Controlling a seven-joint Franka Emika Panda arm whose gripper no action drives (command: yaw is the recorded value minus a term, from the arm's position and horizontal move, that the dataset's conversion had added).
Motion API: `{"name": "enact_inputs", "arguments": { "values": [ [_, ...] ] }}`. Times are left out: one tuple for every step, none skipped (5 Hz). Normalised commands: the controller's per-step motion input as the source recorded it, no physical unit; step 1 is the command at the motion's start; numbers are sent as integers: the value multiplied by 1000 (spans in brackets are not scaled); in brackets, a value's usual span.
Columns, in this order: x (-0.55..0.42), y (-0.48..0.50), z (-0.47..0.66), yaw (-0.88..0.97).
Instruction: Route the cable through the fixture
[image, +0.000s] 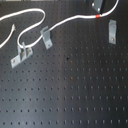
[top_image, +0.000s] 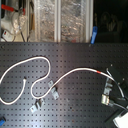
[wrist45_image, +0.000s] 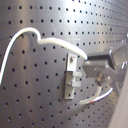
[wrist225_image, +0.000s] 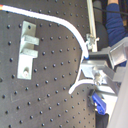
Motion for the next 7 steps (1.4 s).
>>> {"name": "enact_inputs", "arguments": {
  "values": [
    [-6, 8, 0, 0],
    [-41, -34, 221, -49],
    [-205, -2, 226, -626],
    [-120, 62, 158, -934],
    [-74, 32, 168, -1000],
    [-127, -141, 73, -260],
    [-126, -89, 64, -131]
  ]
}}
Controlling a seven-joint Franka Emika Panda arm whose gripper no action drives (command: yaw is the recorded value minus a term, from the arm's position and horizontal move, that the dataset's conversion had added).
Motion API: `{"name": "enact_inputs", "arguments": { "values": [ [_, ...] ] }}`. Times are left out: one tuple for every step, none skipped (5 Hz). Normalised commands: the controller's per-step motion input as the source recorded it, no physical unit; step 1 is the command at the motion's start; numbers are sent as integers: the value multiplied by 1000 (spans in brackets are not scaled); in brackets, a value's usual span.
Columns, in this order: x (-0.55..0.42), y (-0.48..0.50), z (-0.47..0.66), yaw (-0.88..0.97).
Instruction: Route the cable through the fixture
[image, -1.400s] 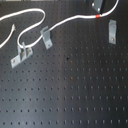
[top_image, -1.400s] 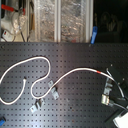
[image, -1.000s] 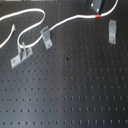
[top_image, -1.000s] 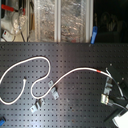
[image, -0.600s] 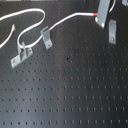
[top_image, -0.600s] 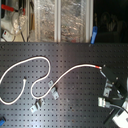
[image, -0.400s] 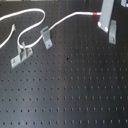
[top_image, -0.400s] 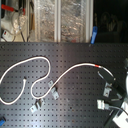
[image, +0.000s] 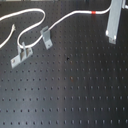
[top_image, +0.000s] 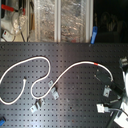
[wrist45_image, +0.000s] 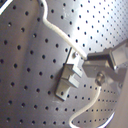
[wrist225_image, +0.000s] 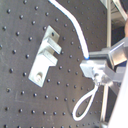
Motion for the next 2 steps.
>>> {"name": "enact_inputs", "arguments": {
  "values": [
    [-381, -290, 134, -171],
    [-332, -170, 104, -283]
  ]
}}
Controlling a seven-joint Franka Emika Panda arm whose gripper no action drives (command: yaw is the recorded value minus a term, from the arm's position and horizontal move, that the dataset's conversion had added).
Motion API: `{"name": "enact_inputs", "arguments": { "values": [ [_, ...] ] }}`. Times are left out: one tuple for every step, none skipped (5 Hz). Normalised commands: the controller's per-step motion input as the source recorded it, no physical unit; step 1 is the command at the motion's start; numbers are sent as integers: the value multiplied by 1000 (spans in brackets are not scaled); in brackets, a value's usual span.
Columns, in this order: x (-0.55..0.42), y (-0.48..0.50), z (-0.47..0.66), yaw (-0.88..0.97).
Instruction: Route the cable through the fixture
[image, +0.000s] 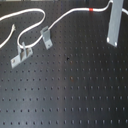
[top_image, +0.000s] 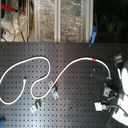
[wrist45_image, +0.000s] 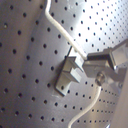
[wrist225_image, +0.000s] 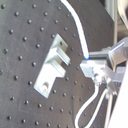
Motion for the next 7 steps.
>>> {"name": "enact_inputs", "arguments": {
  "values": [
    [-239, -103, 92, -717],
    [-37, 15, 0, 0],
    [-342, -37, 172, 0],
    [-278, -49, 76, 0],
    [-28, 10, 0, 0],
    [-309, -94, 134, 0],
    [-19, 7, 0, 0]
  ]
}}
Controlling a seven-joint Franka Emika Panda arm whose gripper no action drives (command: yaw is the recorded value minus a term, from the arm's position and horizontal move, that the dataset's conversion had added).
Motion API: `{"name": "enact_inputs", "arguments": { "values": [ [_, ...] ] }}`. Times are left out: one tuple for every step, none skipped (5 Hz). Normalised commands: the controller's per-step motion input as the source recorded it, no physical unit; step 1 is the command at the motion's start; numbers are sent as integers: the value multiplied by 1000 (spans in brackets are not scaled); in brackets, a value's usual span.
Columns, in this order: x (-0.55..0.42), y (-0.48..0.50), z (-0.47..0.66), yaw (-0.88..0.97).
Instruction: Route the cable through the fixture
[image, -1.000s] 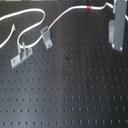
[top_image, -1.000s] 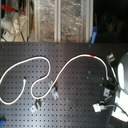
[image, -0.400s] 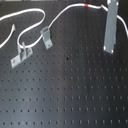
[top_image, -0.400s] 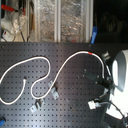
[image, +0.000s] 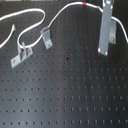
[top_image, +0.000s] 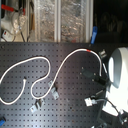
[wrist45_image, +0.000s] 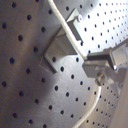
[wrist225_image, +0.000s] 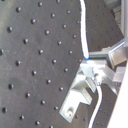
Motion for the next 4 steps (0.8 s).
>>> {"name": "enact_inputs", "arguments": {
  "values": [
    [-274, 101, 0, 0],
    [-145, 73, -1, 51],
    [-108, 43, 44, 0],
    [-130, -228, 308, 0]
  ]
}}
